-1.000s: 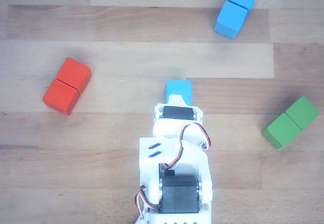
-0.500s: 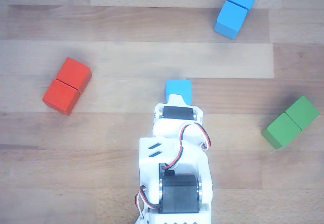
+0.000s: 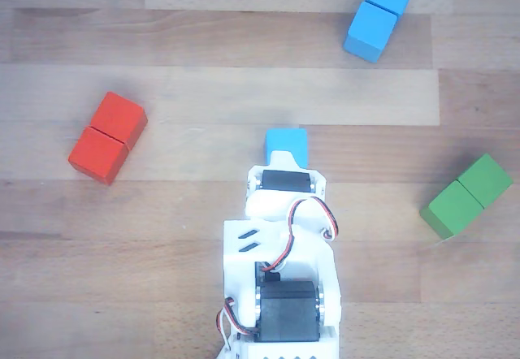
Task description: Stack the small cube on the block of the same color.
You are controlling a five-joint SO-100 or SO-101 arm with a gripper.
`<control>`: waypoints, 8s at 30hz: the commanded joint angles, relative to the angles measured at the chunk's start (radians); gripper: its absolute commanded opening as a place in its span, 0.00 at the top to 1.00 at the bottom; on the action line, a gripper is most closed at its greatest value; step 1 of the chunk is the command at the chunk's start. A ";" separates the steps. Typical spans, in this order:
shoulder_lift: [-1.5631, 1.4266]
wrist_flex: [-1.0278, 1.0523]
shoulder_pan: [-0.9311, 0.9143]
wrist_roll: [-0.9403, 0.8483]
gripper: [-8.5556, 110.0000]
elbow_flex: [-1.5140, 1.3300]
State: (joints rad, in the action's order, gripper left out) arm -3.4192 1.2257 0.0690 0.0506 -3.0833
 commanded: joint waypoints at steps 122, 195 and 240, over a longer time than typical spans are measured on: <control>1.424 -0.186 -0.087 -0.287 0.81 0.776; 2.223 0.140 -0.321 -0.288 0.72 1.940; 1.709 0.087 -0.411 -0.272 0.92 1.539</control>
State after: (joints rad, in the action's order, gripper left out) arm -1.4205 1.3514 -0.4310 -0.2255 -1.4297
